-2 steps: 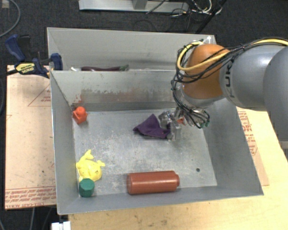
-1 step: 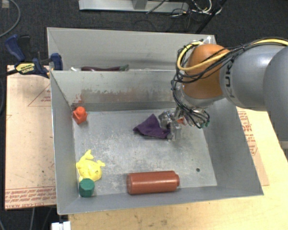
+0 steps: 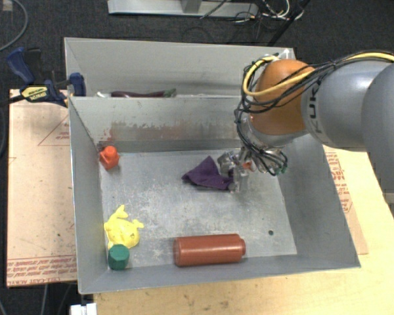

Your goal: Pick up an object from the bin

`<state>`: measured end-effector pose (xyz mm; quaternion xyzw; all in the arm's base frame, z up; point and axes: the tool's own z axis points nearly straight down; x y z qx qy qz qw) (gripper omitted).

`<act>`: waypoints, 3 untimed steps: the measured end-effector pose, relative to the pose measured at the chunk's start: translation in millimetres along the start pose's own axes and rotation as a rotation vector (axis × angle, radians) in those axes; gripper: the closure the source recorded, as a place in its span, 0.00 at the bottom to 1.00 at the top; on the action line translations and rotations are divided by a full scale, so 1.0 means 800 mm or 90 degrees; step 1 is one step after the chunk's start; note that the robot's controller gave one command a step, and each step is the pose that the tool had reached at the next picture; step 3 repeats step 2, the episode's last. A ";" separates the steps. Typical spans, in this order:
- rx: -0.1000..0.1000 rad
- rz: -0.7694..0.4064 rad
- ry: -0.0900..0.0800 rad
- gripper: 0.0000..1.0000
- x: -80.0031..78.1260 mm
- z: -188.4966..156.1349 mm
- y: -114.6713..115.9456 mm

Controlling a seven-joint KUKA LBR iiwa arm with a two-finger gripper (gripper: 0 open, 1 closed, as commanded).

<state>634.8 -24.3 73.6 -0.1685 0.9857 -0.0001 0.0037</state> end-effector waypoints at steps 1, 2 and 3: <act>-0.002 0.000 0.003 1.00 0.002 -0.016 0.001; -0.001 -0.001 0.002 1.00 0.001 -0.045 0.001; -0.001 -0.001 0.002 1.00 0.001 -0.045 0.001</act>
Offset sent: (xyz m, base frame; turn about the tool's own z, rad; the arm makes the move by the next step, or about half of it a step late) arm -0.0001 0.0000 0.0029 0.0000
